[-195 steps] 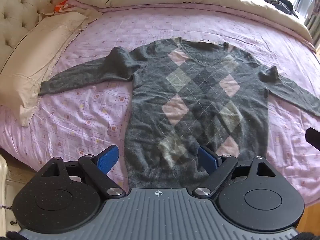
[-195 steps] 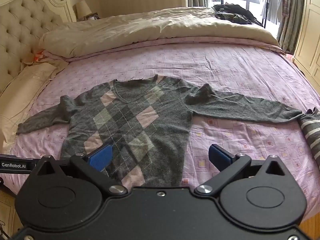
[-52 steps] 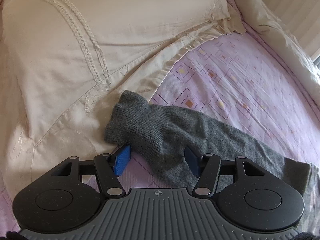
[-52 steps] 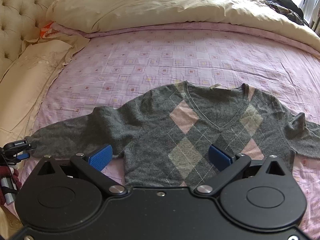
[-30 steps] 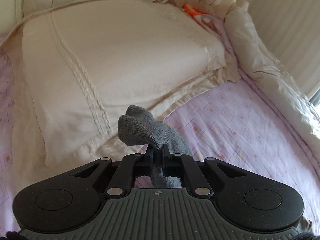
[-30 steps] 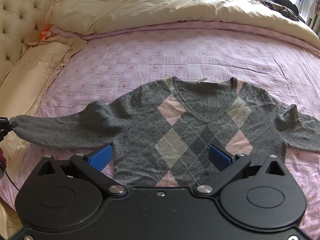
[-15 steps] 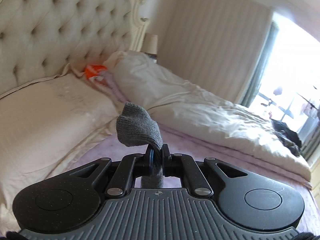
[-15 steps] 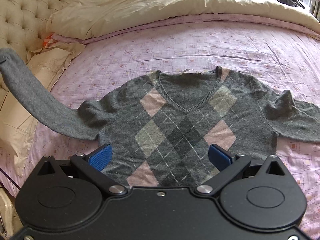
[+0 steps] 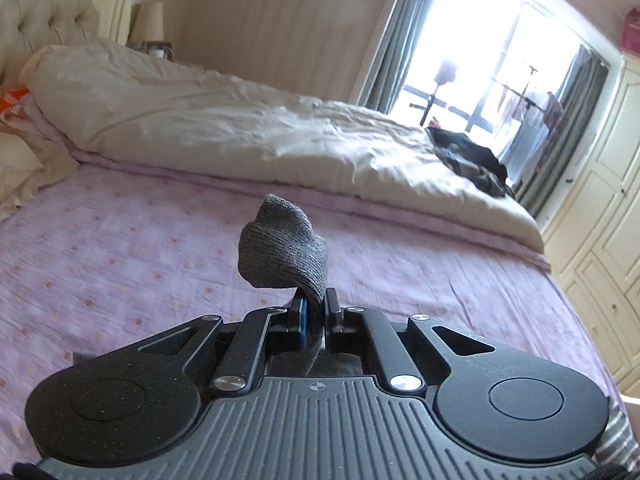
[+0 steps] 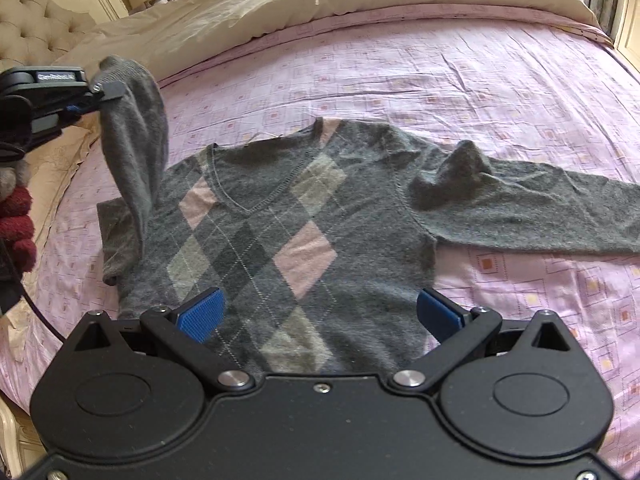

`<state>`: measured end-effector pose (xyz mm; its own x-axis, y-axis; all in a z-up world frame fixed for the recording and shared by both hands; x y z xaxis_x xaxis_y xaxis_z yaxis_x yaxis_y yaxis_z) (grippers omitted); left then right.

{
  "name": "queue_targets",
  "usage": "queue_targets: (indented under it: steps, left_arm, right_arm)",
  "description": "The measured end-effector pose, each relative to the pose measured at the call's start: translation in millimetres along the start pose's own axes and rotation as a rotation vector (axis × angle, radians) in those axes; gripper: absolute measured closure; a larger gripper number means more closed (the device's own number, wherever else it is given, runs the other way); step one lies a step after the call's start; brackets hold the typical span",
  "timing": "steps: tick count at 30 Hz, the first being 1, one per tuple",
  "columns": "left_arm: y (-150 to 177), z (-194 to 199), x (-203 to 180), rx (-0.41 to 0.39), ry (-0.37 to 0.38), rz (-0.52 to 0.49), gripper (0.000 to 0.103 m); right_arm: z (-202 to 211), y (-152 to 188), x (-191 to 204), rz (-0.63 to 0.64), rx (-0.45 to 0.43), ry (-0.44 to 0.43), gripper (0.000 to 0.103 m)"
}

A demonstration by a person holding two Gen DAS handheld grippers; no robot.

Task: Fold small clothes
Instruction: 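Fold the held sleeve across the sweater body with the left tool, release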

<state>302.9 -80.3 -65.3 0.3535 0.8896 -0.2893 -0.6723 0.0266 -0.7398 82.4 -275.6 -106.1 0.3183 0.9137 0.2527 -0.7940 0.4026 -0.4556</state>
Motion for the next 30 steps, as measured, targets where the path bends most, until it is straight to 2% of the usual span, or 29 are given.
queue_targets:
  steps: [3, 5, 6, 7, 9, 12, 14, 17, 20, 22, 24, 30]
  left_arm:
    - [25.0, -23.6, -23.3, 0.072, 0.003, -0.012, 0.095]
    - [37.6, -33.5, -33.9, 0.109, 0.006, -0.034, 0.088]
    - [42.7, -30.7, -41.2, 0.119, 0.012, -0.052, 0.077]
    - [46.2, -30.6, -43.7, 0.121, 0.015, -0.064, 0.074]
    - [50.3, -24.6, -51.7, 0.121, 0.019, -0.095, 0.073]
    - [59.7, -16.6, -53.2, 0.129, 0.013, -0.135, 0.066]
    - [68.6, -12.5, -43.1, 0.153, -0.008, -0.158, 0.065]
    - [86.7, -13.8, -18.5, 0.219, -0.066, -0.167, 0.065]
    - [107.2, -12.2, 18.3, 0.299, -0.141, -0.152, 0.065]
    - [119.0, -10.1, 43.3, 0.340, -0.182, -0.147, 0.065]
    - [128.2, -9.1, 64.7, 0.376, -0.217, -0.145, 0.065]
    - [147.0, -14.3, 111.0, 0.452, -0.295, -0.088, 0.065]
  right_arm:
    - [-0.9, 4.2, -13.4, 0.003, 0.008, 0.011, 0.001]
    - [-3.0, 6.8, -18.3, 0.009, 0.017, 0.017, 0.001]
    - [-4.7, 7.6, -19.9, 0.014, 0.022, 0.018, 0.001]
    - [-6.9, 8.3, -21.5, 0.022, 0.027, 0.018, 0.001]
    - [-11.8, 8.7, -21.7, 0.042, 0.033, 0.025, 0.001]
    - [-20.0, 4.9, -20.1, 0.054, 0.034, 0.036, 0.001]
    - [-25.8, -0.7, -16.7, 0.052, 0.028, 0.028, 0.002]
    - [-39.0, -13.6, -7.5, 0.068, 0.014, 0.019, 0.014]
    - [-55.2, -28.1, 0.8, 0.071, -0.004, 0.018, 0.019]
    - [-69.1, -39.3, 5.0, 0.076, -0.004, 0.016, 0.028]
    - [-83.5, -50.8, 7.3, 0.075, 0.014, 0.013, 0.042]
    - [-121.8, -82.9, 9.6, 0.097, 0.031, 0.058, 0.042]
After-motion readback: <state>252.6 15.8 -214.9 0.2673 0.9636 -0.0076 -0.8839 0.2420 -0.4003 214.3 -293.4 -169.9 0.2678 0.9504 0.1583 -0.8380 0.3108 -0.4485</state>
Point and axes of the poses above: each gripper's, at about its wrist camera, not at the fingertips, and z roughly against the way its jaws point, x to its left, y to its underside, the point moved 5 cm from there along -z, roughly the way its jaws point, and after that the axes turned 1 degree about z, right-handed, at the moved point
